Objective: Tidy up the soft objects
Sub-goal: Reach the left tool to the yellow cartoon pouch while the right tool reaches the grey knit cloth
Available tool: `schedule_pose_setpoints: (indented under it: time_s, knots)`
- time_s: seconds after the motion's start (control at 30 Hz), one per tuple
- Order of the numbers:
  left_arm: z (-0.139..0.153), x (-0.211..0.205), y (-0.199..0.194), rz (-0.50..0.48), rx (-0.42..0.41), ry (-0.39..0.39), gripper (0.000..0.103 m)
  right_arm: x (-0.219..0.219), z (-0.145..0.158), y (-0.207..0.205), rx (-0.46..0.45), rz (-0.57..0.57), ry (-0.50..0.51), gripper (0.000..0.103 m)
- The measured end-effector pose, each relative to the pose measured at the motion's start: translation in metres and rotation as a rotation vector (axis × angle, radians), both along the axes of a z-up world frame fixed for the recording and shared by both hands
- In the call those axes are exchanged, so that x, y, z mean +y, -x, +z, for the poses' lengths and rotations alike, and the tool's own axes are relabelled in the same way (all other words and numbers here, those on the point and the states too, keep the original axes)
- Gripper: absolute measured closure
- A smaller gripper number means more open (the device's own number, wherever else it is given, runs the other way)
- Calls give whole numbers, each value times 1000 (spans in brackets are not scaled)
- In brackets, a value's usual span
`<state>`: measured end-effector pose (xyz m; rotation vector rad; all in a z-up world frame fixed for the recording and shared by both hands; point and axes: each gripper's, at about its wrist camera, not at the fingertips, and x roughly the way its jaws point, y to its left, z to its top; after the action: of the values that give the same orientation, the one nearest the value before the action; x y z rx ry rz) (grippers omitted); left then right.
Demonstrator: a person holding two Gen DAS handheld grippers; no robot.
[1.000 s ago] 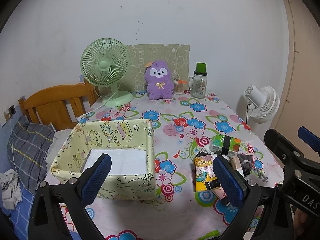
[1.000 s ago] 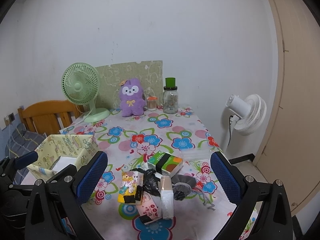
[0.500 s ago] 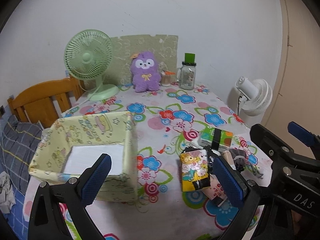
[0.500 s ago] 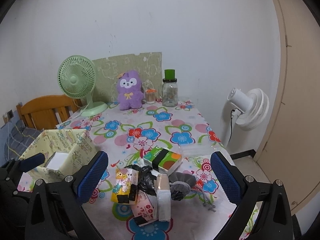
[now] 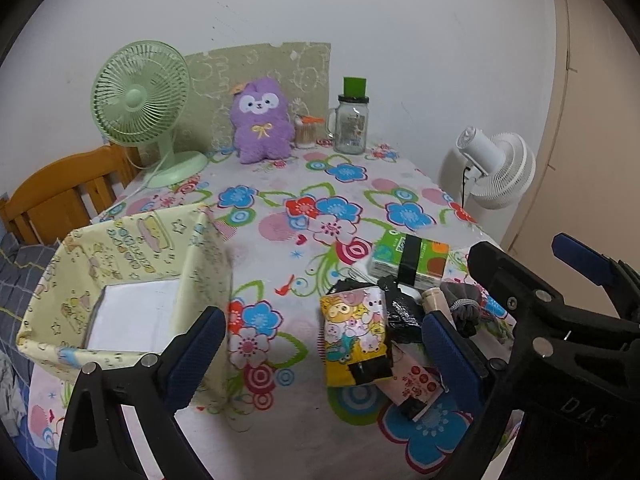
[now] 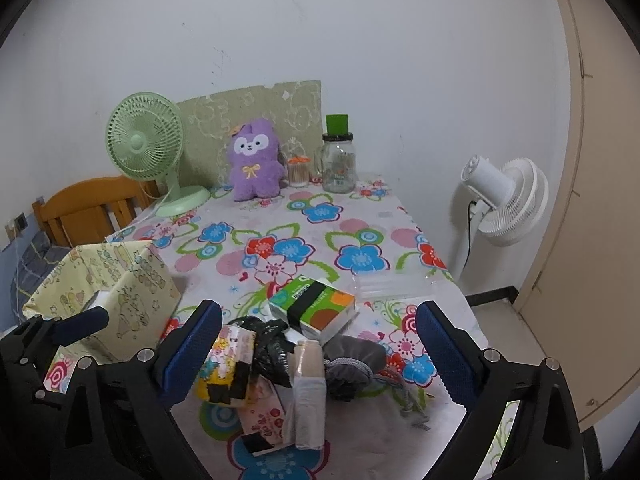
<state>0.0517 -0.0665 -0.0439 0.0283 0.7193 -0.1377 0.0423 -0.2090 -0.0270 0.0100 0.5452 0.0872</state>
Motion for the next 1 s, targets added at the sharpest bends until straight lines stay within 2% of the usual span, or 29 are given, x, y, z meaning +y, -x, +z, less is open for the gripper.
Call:
schedule_pose_setpoints:
  time_s: [0.5, 0.7, 1.0]
  knots:
    - [-27, -21, -29, -18, 97, -22, 12, -19, -29, -28, 99, -31, -13, 17]
    - [-39, -23, -39, -7, 127, -46, 14, -25, -46, -42, 159, -55, -17, 25]
    - [-59, -23, -51, 13, 191, -58, 26, -28, -68, -58, 237, -74, -7, 34]
